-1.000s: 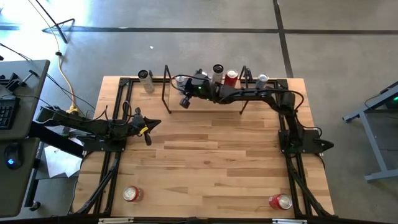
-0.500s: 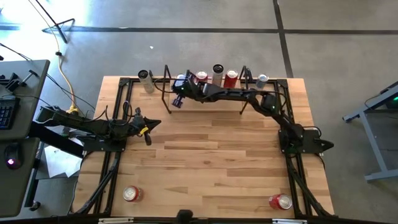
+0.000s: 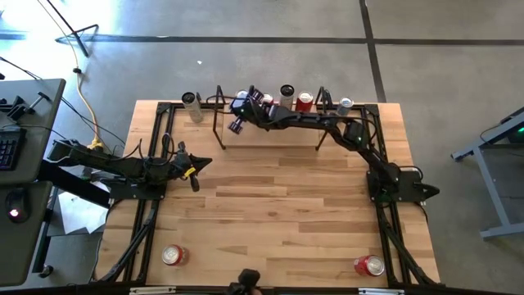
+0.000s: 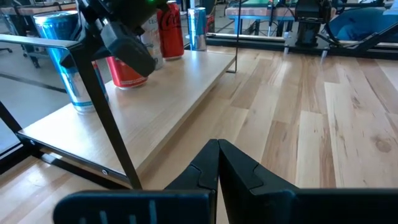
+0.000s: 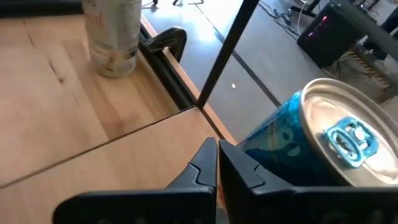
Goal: Place canned beverage on shelf
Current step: Put the bottom blue soda can on the shelf, then move the white-yellow soda can to the center of the table
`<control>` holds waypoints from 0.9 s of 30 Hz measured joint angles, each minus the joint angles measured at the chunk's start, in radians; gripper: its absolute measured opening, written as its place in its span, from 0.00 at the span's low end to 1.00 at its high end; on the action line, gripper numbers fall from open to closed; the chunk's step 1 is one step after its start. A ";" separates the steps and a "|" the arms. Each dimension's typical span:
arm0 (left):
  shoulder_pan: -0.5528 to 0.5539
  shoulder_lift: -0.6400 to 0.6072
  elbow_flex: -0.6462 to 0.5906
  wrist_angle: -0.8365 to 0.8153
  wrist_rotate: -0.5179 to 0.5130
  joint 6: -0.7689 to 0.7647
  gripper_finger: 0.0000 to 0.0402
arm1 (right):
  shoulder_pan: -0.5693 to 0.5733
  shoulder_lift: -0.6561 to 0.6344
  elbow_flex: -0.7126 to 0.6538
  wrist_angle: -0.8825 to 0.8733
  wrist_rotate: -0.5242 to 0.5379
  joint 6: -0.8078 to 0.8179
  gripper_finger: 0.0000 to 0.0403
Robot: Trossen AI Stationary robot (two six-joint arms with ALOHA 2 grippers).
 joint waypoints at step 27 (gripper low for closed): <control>-0.006 0.003 0.000 -0.018 0.057 -0.029 0.00 | 0.268 -0.375 -0.798 0.751 -0.107 0.010 0.00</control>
